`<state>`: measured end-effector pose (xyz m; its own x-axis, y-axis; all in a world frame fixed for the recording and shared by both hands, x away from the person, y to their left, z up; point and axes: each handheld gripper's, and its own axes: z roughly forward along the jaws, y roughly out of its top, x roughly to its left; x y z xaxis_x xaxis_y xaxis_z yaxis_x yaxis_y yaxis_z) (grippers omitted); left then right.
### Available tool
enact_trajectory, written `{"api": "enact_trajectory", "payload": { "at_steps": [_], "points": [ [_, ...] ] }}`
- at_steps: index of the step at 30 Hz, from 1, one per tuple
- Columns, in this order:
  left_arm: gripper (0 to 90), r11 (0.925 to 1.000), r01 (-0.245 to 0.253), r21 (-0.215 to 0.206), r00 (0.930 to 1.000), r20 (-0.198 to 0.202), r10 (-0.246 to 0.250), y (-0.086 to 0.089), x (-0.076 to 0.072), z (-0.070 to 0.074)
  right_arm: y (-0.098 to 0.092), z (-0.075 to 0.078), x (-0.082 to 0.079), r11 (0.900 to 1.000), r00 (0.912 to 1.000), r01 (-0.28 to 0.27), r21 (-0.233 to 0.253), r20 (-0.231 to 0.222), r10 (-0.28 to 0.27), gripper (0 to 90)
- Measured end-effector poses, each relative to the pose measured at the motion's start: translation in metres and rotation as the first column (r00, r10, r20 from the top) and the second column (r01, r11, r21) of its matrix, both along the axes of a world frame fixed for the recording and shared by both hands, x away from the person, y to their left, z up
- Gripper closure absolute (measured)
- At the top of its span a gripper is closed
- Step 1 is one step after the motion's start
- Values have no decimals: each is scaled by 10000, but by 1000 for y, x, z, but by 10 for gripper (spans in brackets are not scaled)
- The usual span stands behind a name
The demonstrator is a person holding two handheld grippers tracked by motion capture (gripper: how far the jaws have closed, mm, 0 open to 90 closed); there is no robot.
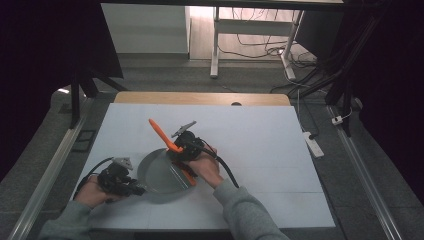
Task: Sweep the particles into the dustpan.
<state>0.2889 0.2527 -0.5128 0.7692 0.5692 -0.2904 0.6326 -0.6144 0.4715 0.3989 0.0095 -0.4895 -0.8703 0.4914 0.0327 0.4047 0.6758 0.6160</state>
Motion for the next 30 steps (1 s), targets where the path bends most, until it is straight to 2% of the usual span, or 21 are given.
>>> {"api": "enact_trajectory", "payload": {
  "at_steps": [5,8,11,14,21,26,30],
  "points": [
    [617,10000,-3,-9,10000,-10,2,0,0,0,9,2,-9,9991,9993,-387,186,-13,387,708],
    [617,10000,-9,-7,10000,-2,9,0,0,0,15,4,-14,9956,9968,-746,559,-246,761,708],
    [618,10000,-11,-15,10000,1,11,0,0,-1,17,10,-18,9921,9953,-960,806,-34,966,707],
    [617,10000,-5,-14,10000,4,5,0,0,-1,12,19,-18,9907,9968,-798,1099,195,782,707],
    [617,10000,2,-20,10000,15,-2,0,0,-1,-12,34,-11,9919,9984,-228,1246,547,161,707],
    [617,10000,10,-23,10000,-7,-10,0,0,-2,-29,38,-6,9925,9974,118,1217,697,-204,707],
    [617,10000,33,-1,10000,11,-33,1,-1,-1,-40,35,-2,9921,9966,452,1174,625,-528,707]
  ]
}}
